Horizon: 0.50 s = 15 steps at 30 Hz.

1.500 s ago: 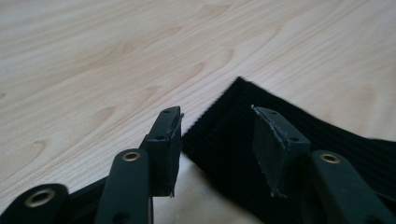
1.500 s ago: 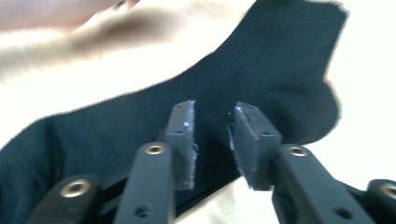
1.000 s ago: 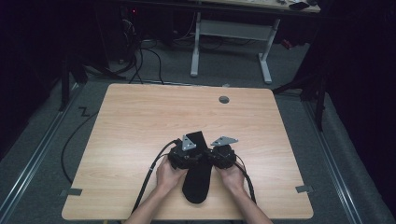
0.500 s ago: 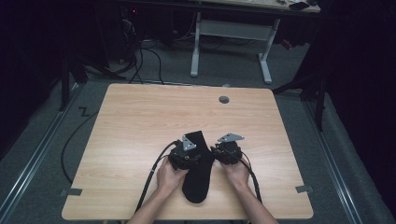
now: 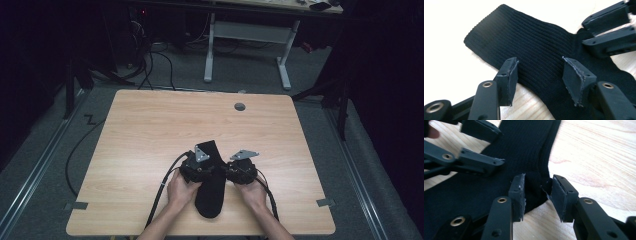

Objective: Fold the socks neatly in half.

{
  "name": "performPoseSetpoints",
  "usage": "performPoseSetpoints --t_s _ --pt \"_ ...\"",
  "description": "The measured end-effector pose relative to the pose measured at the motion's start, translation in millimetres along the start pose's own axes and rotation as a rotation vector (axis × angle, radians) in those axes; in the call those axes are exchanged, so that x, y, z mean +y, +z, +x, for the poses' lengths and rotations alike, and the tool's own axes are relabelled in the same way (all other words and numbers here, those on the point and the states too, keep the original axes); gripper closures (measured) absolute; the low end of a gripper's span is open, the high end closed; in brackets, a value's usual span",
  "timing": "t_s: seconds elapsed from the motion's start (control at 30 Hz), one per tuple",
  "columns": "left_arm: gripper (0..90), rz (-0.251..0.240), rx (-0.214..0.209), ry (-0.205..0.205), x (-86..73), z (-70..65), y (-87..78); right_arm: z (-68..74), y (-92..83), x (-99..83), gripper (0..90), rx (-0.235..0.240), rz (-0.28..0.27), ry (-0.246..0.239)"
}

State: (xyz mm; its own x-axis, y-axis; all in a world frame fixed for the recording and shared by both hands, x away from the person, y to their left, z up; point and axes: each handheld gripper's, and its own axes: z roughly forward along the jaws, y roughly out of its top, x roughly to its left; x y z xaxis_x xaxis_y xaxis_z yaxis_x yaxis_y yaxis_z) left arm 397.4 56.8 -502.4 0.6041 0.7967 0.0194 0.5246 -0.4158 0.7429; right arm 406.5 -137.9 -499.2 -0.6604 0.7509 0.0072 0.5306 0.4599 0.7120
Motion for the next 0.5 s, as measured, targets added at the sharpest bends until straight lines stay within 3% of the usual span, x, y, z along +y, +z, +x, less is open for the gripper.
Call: performPoseSetpoints --t_s 0.3,0.33,0.5 --pt "42.6 0.026 -0.010 -0.039 6.0 5.7 -2.3 -4.3 4.6 1.2 62.8 0.011 -0.014 -0.004" --pt "42.4 0.005 -0.007 -0.064 7.8 11.2 -3.5 -4.4 4.7 1.3 62.9 0.011 -0.014 -0.008" --pt "42.6 0.009 0.002 -0.109 16.2 28.6 -4.5 -2.6 4.7 2.3 65.0 0.009 -0.006 -0.019"
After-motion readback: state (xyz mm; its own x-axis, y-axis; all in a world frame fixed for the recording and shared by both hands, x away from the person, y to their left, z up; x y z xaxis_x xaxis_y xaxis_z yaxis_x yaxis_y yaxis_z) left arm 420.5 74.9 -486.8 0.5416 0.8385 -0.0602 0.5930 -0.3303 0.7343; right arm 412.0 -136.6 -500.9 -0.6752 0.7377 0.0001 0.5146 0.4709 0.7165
